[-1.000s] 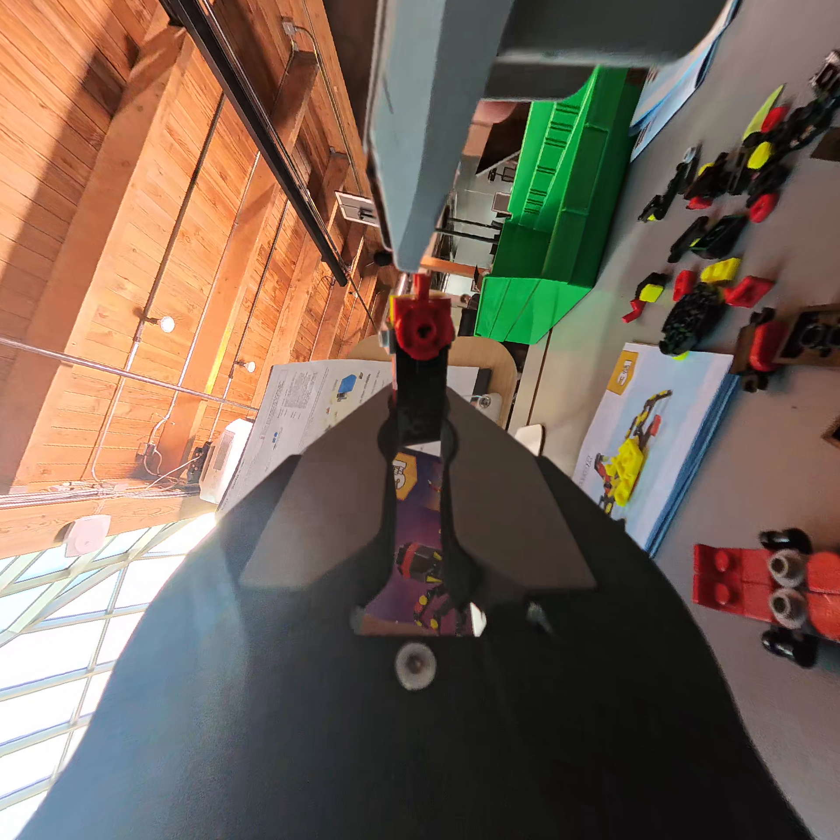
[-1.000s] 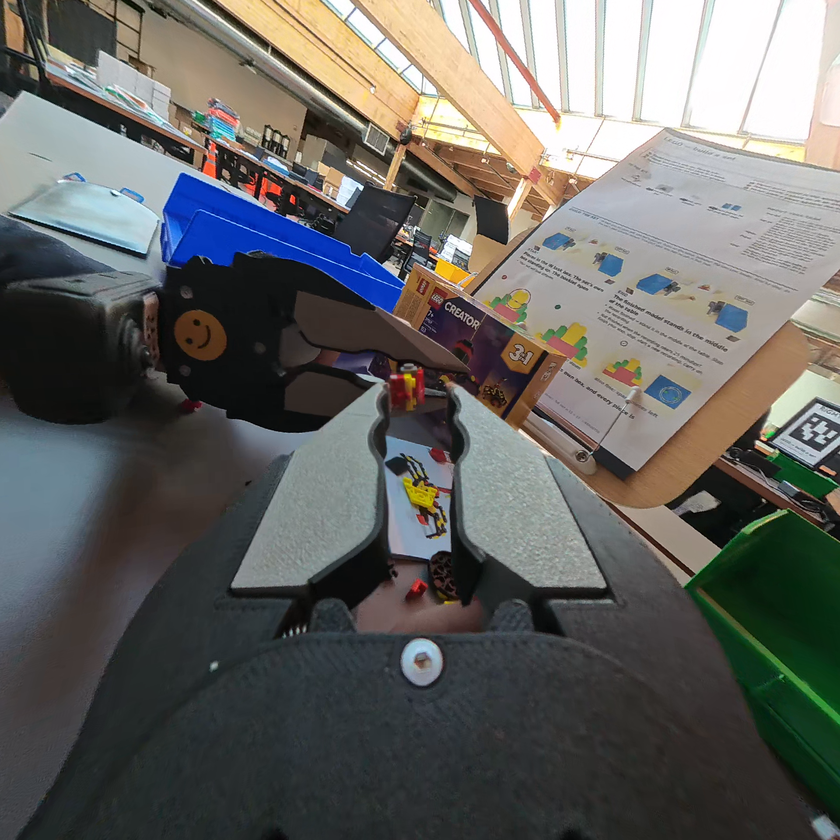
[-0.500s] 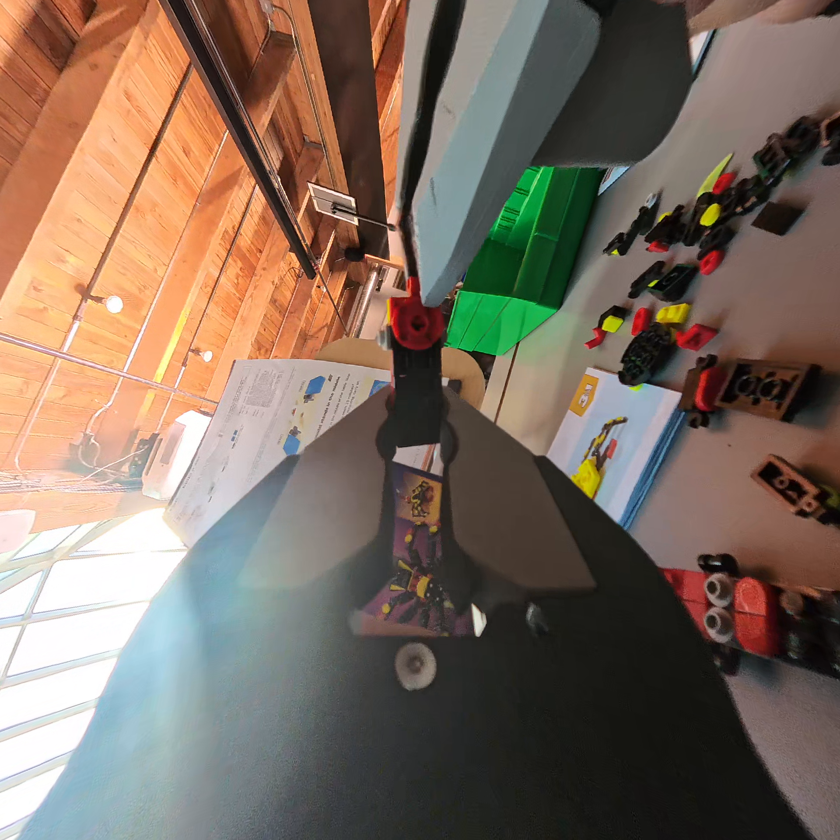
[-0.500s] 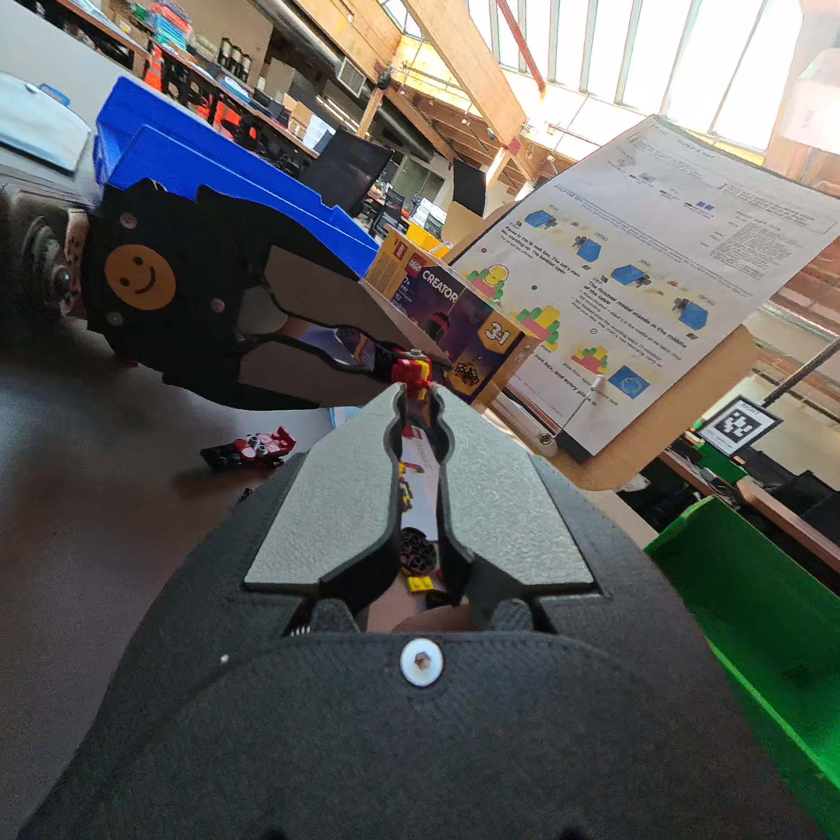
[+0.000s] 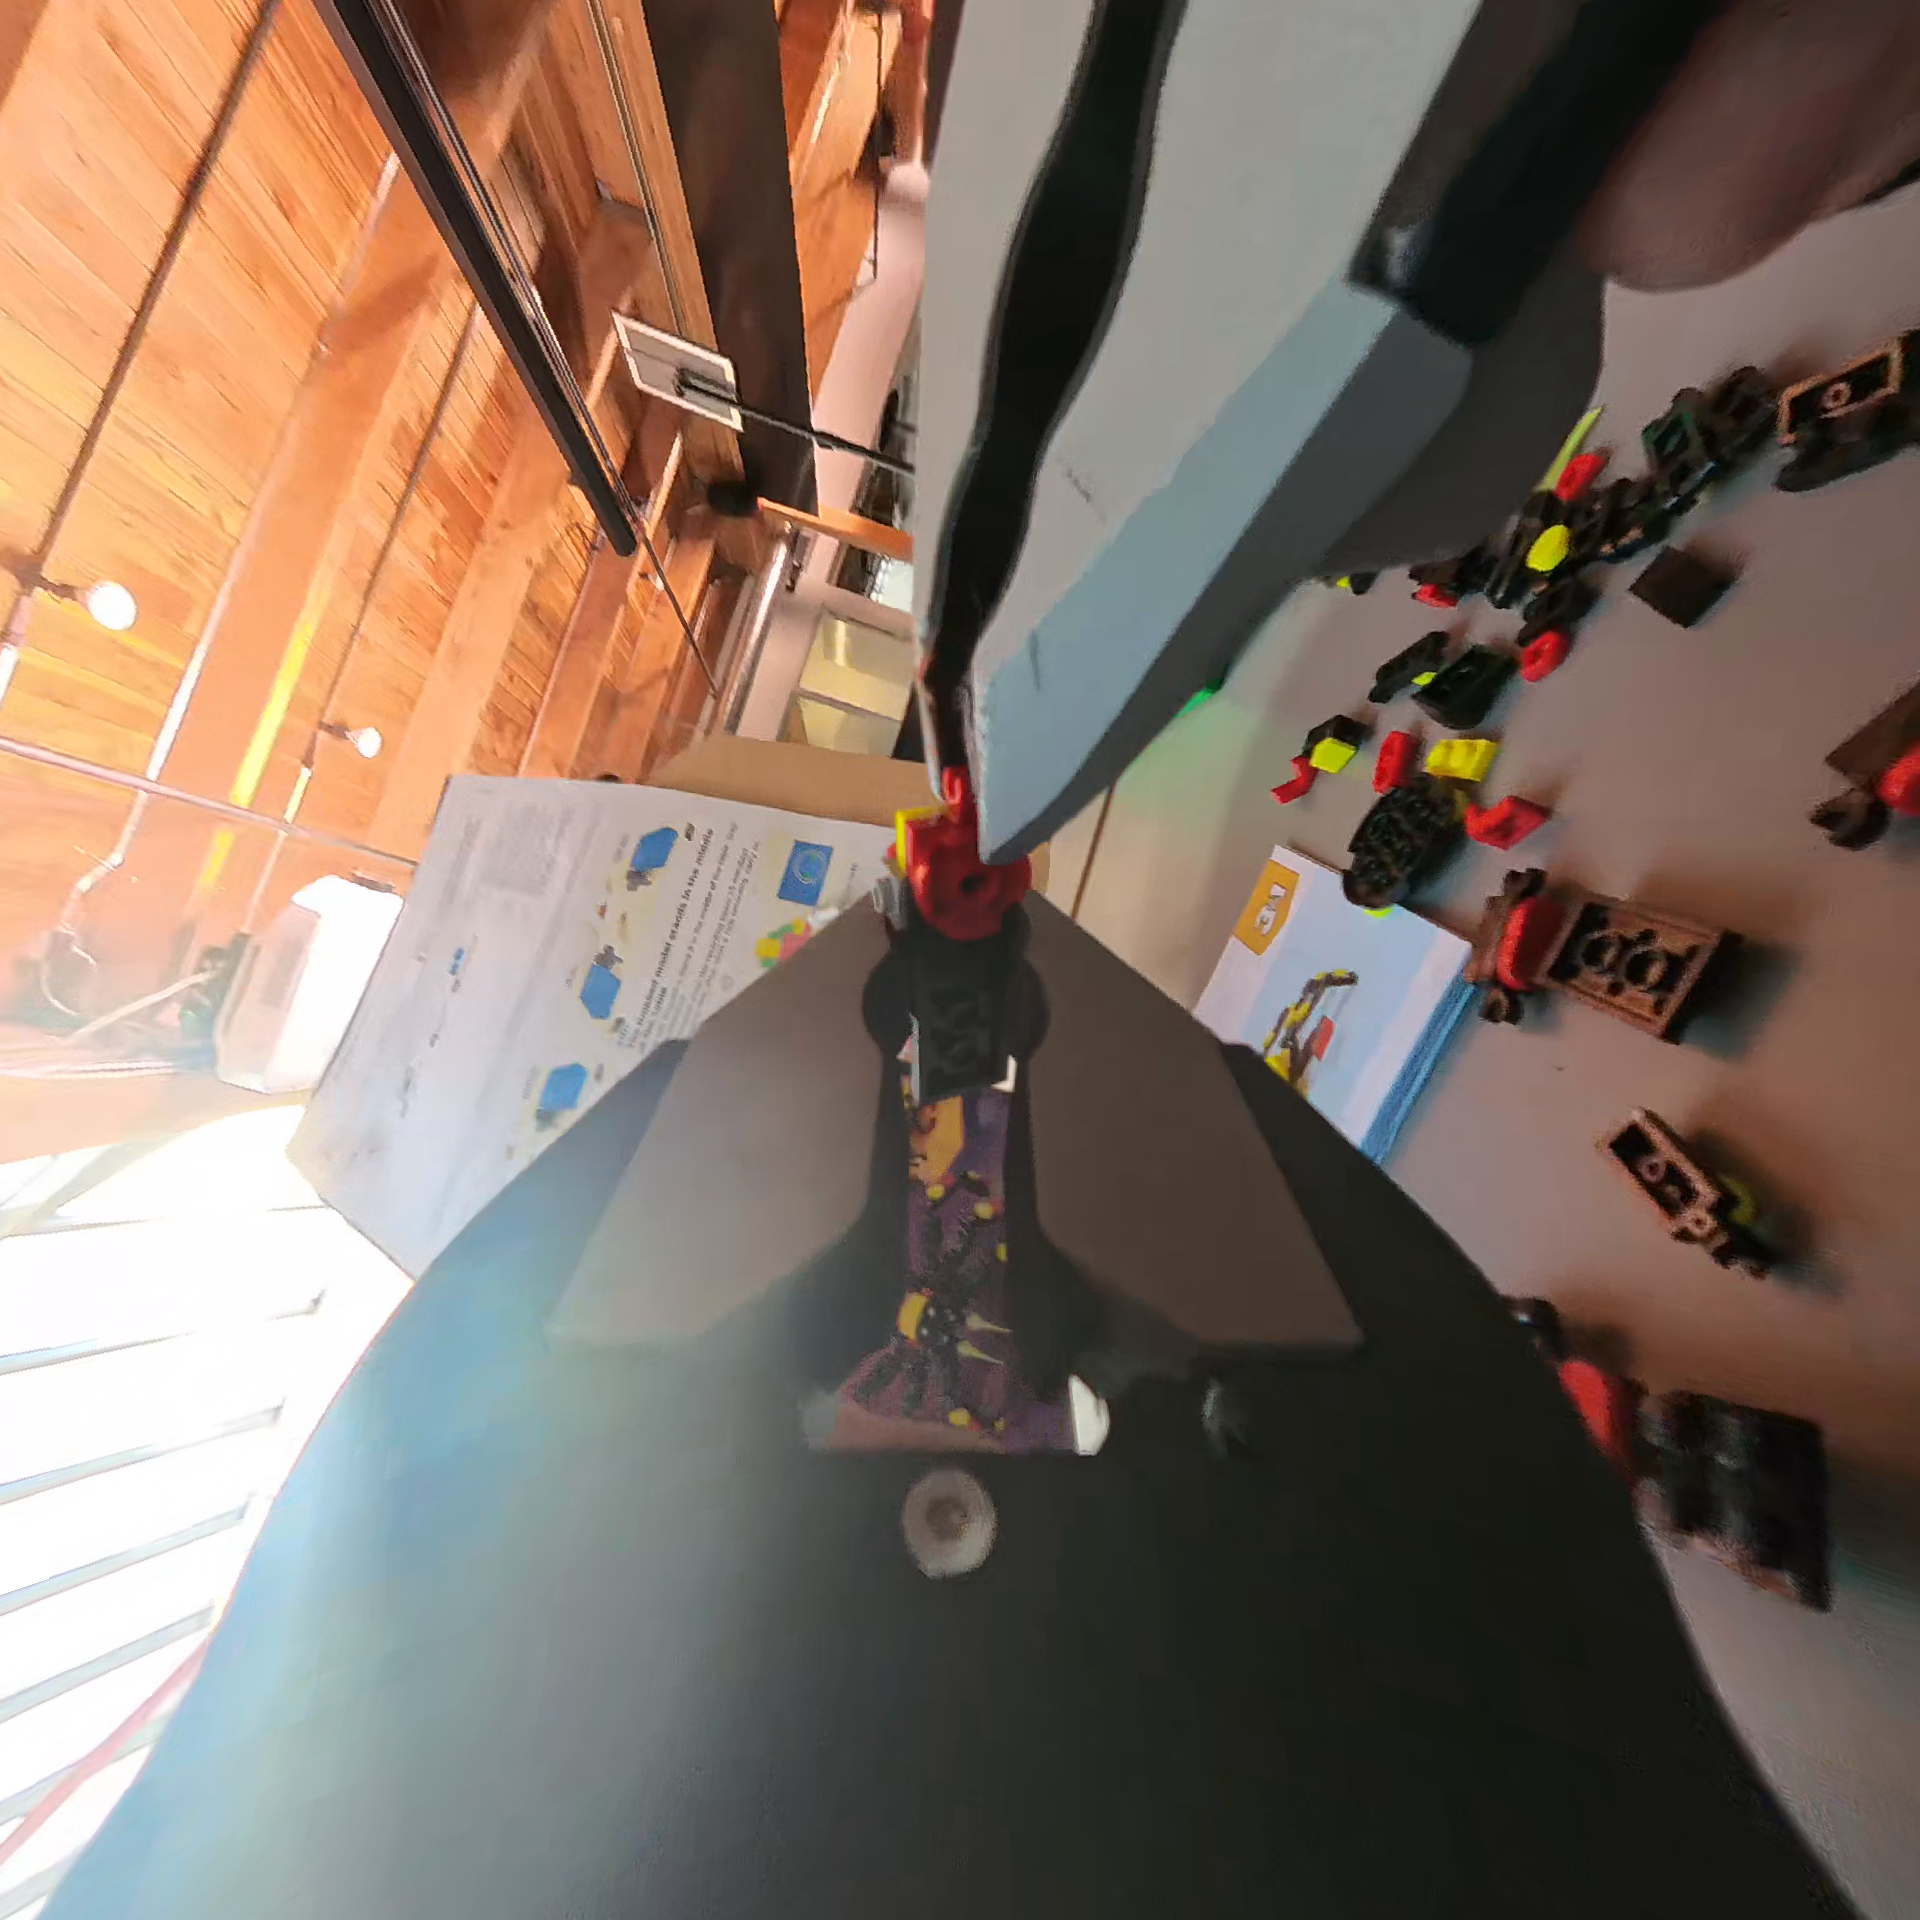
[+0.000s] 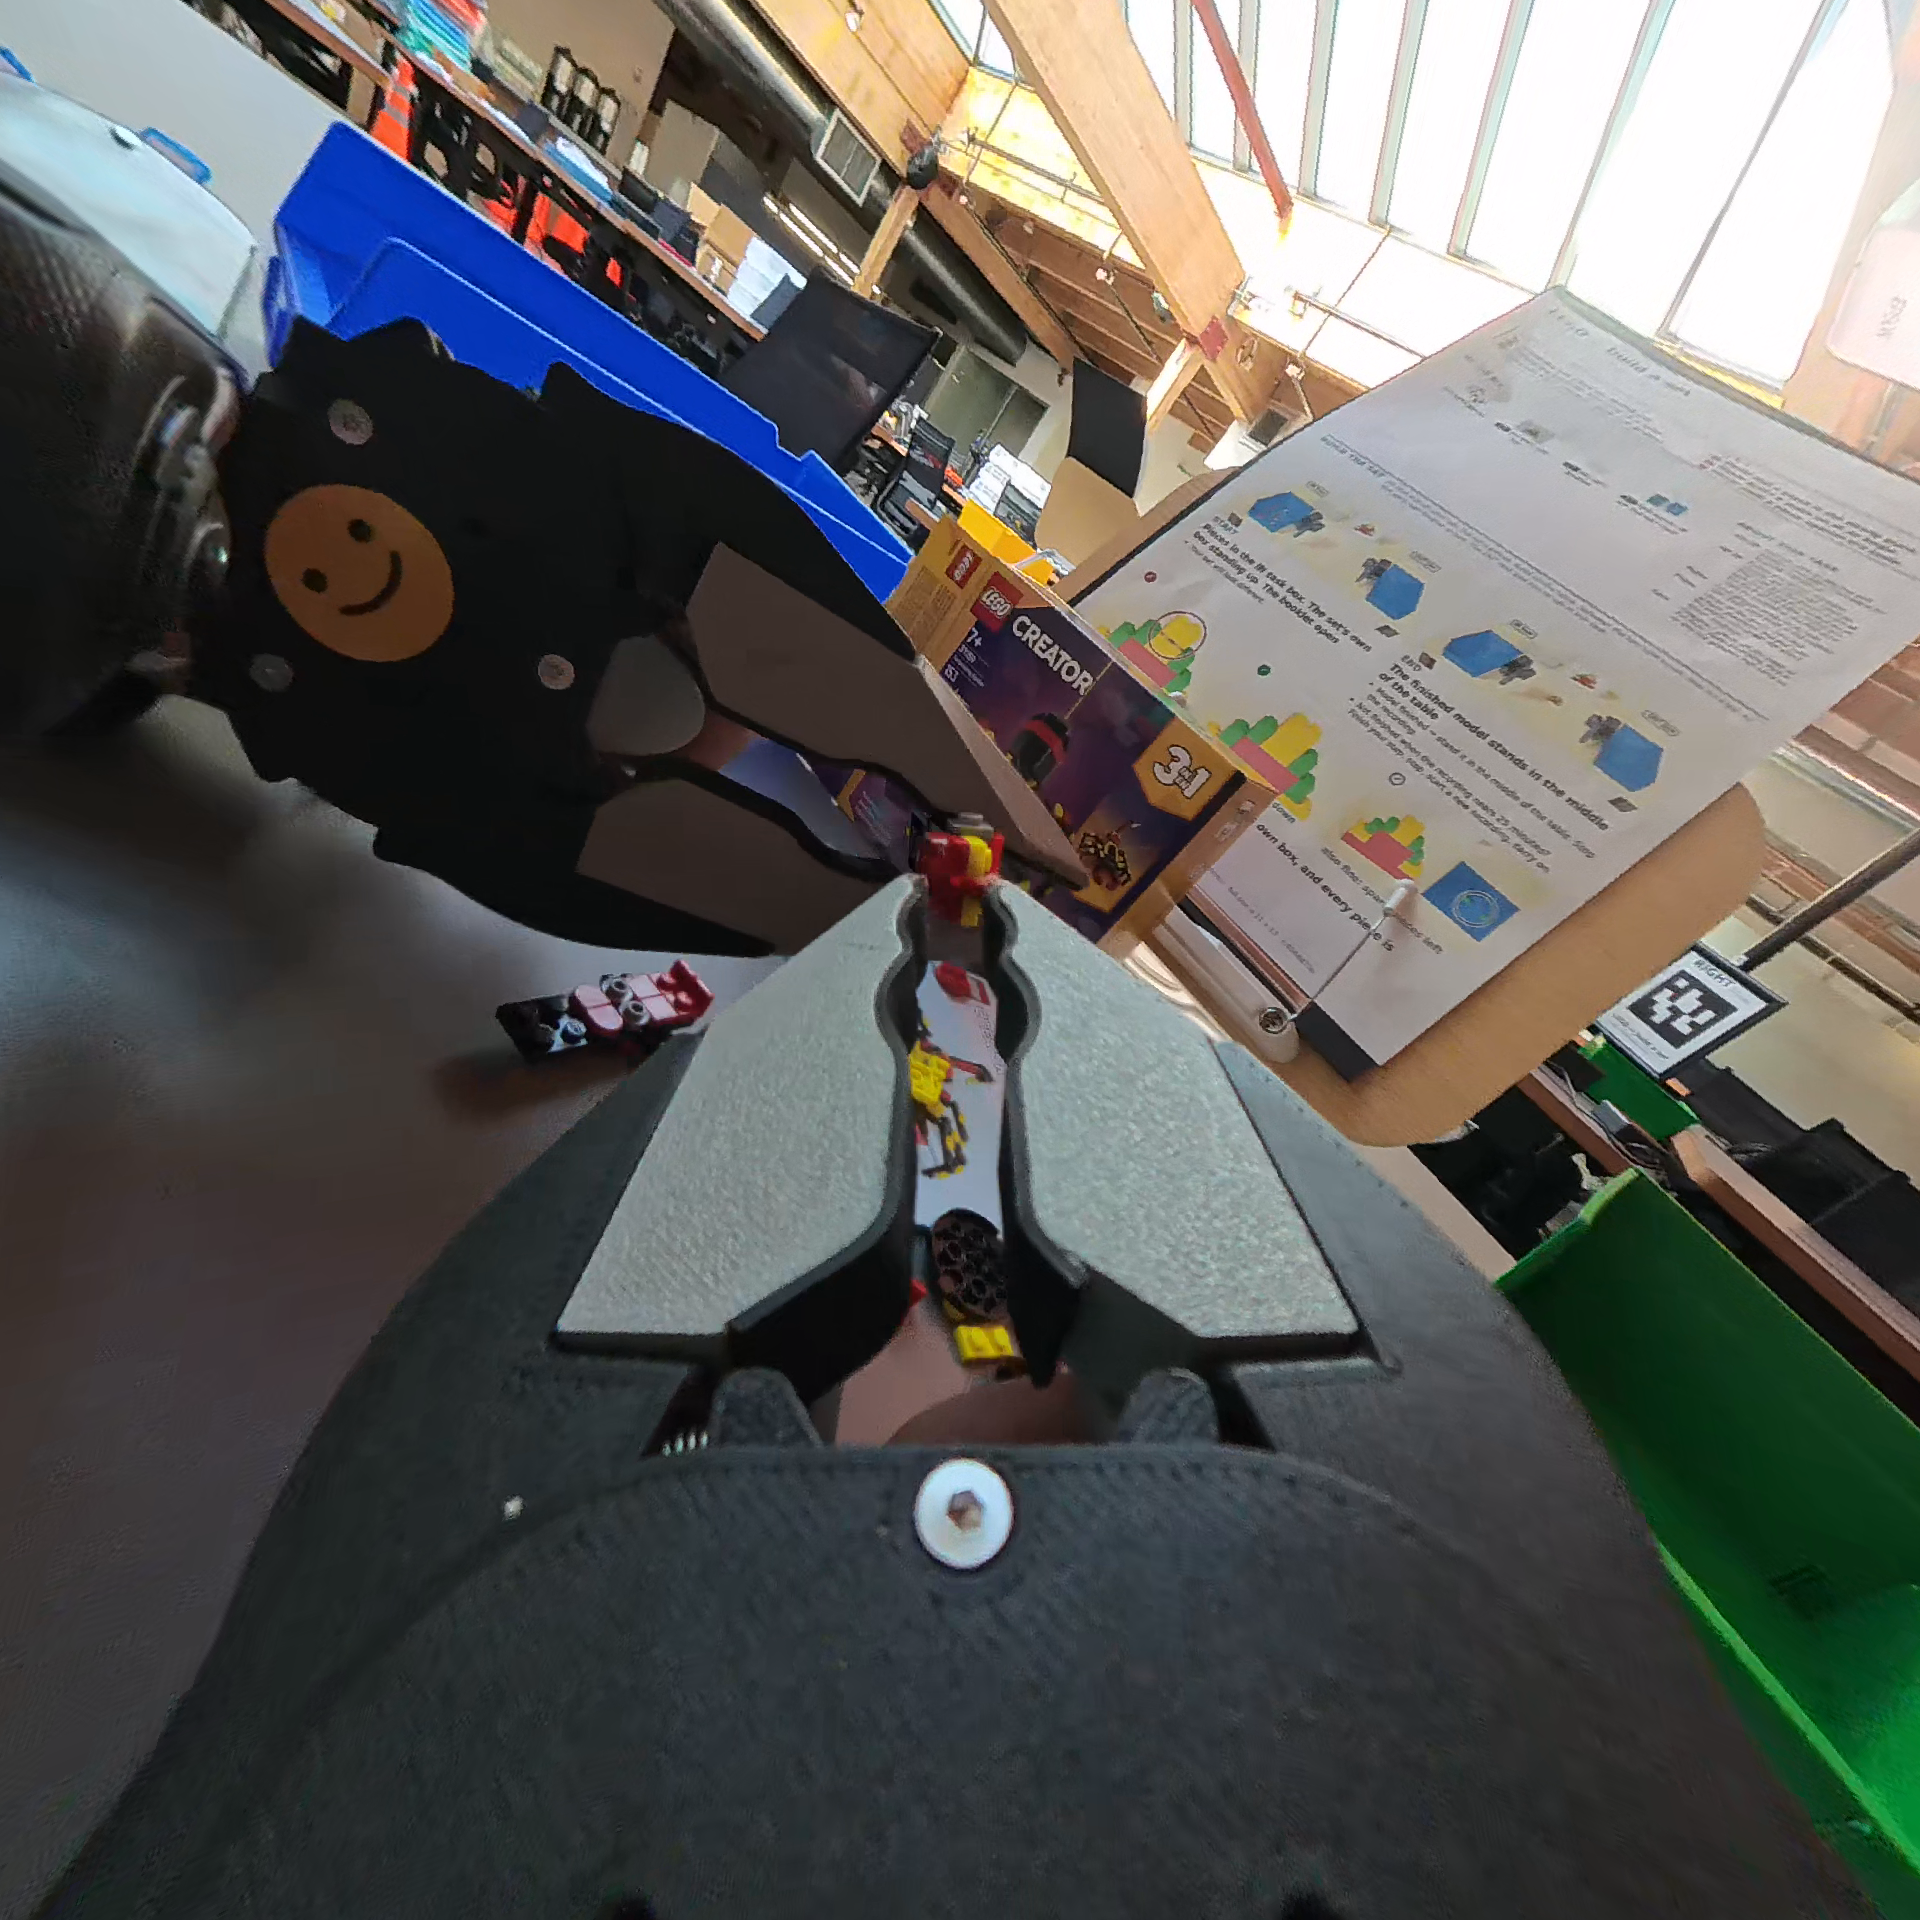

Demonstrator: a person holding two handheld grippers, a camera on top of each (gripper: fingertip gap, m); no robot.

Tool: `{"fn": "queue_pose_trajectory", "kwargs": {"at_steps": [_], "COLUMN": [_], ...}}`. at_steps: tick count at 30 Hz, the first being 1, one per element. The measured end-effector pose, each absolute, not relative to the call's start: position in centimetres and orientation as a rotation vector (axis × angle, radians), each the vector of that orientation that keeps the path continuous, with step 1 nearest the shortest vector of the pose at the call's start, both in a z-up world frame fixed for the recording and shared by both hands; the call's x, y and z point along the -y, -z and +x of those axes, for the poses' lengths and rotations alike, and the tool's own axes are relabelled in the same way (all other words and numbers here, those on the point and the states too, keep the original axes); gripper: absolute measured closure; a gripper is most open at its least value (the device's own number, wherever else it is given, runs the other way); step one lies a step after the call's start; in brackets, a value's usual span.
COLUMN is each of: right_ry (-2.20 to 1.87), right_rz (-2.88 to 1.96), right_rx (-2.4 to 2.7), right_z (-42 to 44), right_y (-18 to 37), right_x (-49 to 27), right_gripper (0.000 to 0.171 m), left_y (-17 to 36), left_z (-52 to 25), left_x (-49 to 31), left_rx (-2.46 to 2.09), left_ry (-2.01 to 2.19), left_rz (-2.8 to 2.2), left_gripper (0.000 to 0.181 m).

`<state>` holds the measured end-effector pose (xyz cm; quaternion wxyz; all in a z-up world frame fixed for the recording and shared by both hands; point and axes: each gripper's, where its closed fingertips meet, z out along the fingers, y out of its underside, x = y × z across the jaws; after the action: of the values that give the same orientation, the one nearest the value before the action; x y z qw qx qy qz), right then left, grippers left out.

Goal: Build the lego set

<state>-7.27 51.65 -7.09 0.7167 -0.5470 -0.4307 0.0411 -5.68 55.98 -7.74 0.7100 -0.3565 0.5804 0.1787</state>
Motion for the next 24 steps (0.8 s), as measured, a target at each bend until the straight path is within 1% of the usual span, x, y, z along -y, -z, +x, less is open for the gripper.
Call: {"fn": "queue_pose_trajectory", "kwargs": {"at_steps": [7,15,18,19,24], "right_ry": [-0.086,0.161,0.260,0.287,0.358], "right_rz": [-1.295,-1.247,-1.210,-1.201,-1.173], "right_rx": [1.034,1.190,1.237,1.245,1.274], "right_z": [-7.5,-7.5,-7.8,-7.8,-7.6], "right_y": [8.6,9.8,10.1,10.1,10.3], "right_x": [-51.8,-51.9,-51.8,-51.9,-51.9], "right_gripper": [0.166,0.170,0.168,0.167,0.171], "left_y": [9.7,11.4,11.9,12.1,13.0], "left_z": [-5.6,-5.4,-5.4,-5.4,-5.0], "left_x": [-56.8,-57.0,-57.1,-57.1,-56.7], "left_rx": [-1.346,-1.407,-1.414,-1.413,-1.429], "left_ry": [-0.388,-0.307,-0.257,-0.227,-0.069], "left_rz": [-0.908,-1.011,-1.069,-1.093,-1.225], "left_gripper": [0.171,0.170,0.171,0.171,0.170]}}
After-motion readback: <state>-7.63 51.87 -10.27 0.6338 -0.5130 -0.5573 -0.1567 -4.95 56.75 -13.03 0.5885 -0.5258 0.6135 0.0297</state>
